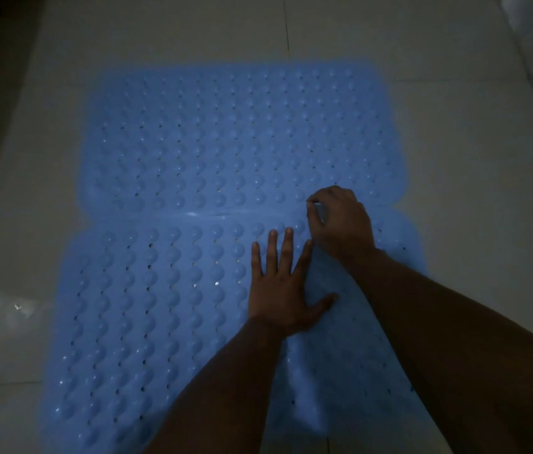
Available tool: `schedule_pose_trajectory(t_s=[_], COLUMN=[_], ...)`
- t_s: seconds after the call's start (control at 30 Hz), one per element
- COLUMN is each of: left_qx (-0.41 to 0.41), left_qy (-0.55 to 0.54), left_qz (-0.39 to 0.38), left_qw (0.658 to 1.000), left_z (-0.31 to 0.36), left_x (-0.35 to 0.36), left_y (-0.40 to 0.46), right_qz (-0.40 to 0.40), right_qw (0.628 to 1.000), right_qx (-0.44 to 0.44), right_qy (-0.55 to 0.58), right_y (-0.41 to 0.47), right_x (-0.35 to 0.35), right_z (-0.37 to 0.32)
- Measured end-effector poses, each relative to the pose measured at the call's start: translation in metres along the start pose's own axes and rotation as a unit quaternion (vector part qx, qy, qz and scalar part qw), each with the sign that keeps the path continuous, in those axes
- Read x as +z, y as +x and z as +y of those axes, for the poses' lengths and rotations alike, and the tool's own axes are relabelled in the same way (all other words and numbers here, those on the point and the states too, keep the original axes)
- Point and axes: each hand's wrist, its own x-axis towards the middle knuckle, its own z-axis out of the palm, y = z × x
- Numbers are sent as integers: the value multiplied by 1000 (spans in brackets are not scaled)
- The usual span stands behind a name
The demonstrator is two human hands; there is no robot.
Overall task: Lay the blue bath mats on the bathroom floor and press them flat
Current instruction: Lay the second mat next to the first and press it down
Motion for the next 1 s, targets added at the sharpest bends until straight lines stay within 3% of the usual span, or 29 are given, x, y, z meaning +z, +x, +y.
schedule_pose_trajectory(t_s=[0.17, 0.27, 0.33, 0.43, 0.53, 0.67, 0.77, 1.0], left_qx=[-14, -14, -27, -81, -135, -155, -151, -108], left_qy=[-96, -137, -102, -40, -15, 23, 26, 40], left_qz=[-94, 2, 74, 119, 129, 128, 131, 153], left_qw=[991, 990, 992, 989, 982, 979, 980, 981], left_z=[-16, -36, -53, -78, -106, -136, -146, -158], left_x=[-26, -46, -50, -55, -60, -57, -55, -45], left_y=[15, 8, -7, -31, -48, -64, -66, -64], right_qz=[-41, -61, -73, -70, -51, -106, -112, -111], right_qw=[999, 998, 997, 997, 998, 986, 977, 978], right_qx=[12, 27, 20, 18, -24, -75, -80, -76], right_qy=[-15, -4, -3, 17, -7, -108, -163, -158], right_y=[-9, -22, -35, -59, -93, -125, -133, -134], right_x=[-17, -18, -10, 12, 48, 86, 90, 94], right_z=[-30, -55, -70, -84, -97, -107, -110, -110])
